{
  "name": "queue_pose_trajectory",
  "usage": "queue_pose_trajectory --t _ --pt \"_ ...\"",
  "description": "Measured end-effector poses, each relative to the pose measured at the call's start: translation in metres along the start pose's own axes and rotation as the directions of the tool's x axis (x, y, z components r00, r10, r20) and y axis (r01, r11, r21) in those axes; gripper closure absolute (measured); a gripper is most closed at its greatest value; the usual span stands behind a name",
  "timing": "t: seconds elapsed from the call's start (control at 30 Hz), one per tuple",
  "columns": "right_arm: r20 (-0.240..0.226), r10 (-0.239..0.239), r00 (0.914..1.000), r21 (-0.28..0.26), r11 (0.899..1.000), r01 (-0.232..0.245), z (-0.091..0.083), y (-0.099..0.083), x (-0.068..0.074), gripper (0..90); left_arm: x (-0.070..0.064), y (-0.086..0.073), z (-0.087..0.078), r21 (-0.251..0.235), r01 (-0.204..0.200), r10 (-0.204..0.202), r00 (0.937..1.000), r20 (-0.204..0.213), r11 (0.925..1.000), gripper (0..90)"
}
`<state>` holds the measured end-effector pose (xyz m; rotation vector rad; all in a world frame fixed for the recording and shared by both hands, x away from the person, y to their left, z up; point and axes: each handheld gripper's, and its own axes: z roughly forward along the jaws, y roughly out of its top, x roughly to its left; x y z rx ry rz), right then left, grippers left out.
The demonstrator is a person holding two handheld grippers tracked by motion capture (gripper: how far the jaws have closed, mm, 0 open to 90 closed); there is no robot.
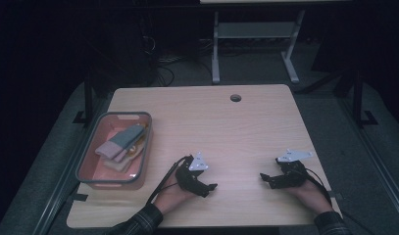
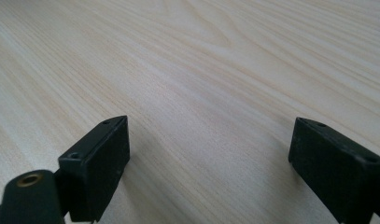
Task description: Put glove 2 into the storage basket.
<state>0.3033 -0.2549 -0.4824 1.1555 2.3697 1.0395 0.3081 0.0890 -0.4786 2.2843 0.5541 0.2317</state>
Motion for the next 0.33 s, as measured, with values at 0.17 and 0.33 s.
queue_pose_trajectory --t 0.17,0.33 --pt "0.0 0.0 1.0 0.0 1.0 0.0 0.0 0.0 0.0 12.2 -0.0001 0.0 0.0 0.0 -0.003 0.003 1.0 0.004 1.0 12.2" --pt "0.0 0.001 1.0 0.0 1.0 -0.001 0.0 0.0 0.0 12.3 -0.0001 0.0 0.0 0.0 -0.002 0.002 1.0 0.004 1.0 12.2"
